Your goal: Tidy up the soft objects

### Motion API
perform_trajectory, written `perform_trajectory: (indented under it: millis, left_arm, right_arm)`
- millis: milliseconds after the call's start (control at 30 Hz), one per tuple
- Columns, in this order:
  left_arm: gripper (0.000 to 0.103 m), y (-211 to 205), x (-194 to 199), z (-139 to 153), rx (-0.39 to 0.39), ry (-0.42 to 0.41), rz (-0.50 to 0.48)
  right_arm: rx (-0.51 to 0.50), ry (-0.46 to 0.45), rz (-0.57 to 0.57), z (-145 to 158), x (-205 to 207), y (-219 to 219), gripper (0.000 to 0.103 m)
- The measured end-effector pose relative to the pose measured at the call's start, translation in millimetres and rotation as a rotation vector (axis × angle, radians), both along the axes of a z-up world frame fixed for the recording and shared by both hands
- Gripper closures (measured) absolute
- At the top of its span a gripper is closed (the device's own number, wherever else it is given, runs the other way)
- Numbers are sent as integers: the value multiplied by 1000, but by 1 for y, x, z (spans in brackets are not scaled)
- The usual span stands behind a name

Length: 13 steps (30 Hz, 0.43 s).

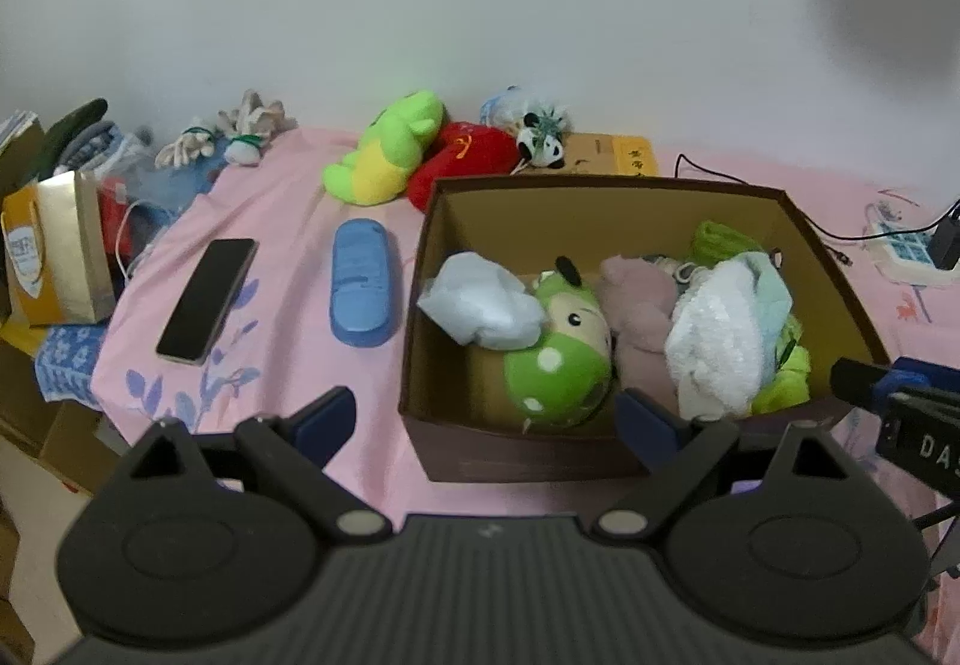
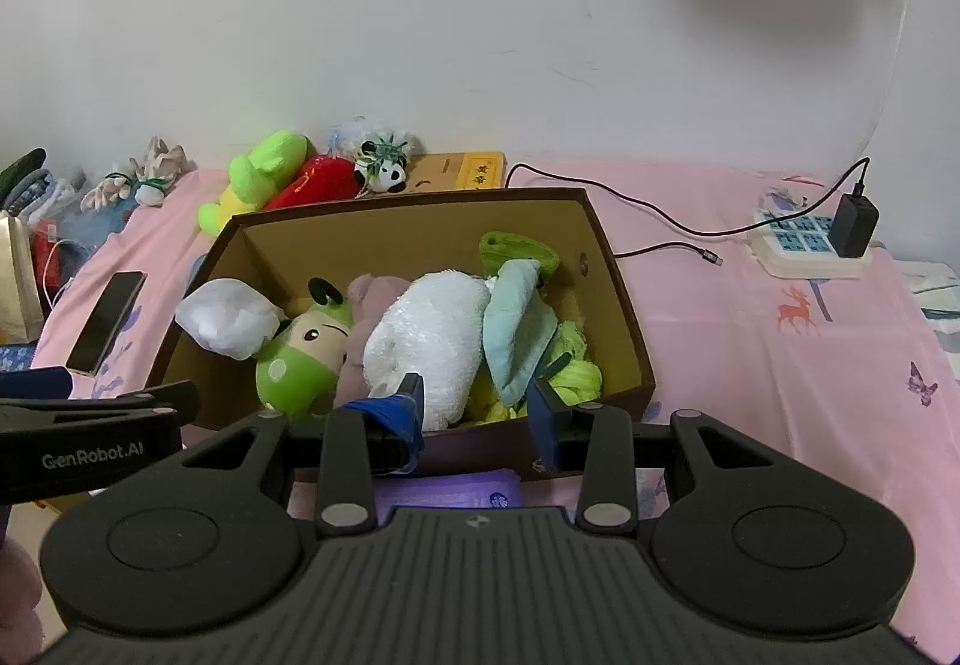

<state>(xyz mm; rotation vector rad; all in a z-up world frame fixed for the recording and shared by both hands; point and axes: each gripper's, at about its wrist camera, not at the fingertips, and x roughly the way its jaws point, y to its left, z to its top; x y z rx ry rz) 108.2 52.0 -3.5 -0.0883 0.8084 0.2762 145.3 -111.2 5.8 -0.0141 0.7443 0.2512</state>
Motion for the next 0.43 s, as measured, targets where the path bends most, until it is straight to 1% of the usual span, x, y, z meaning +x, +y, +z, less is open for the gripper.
perform_trajectory:
  millis: [233, 433]
  left_arm:
    - [11, -5, -1, 4, 16, -25, -16]
    - [11, -7, -4, 8, 7, -60, -31]
  right_arm:
    - [9, -6, 0, 0, -1, 0, 82]
    - [19, -3, -8, -1, -1, -2, 82]
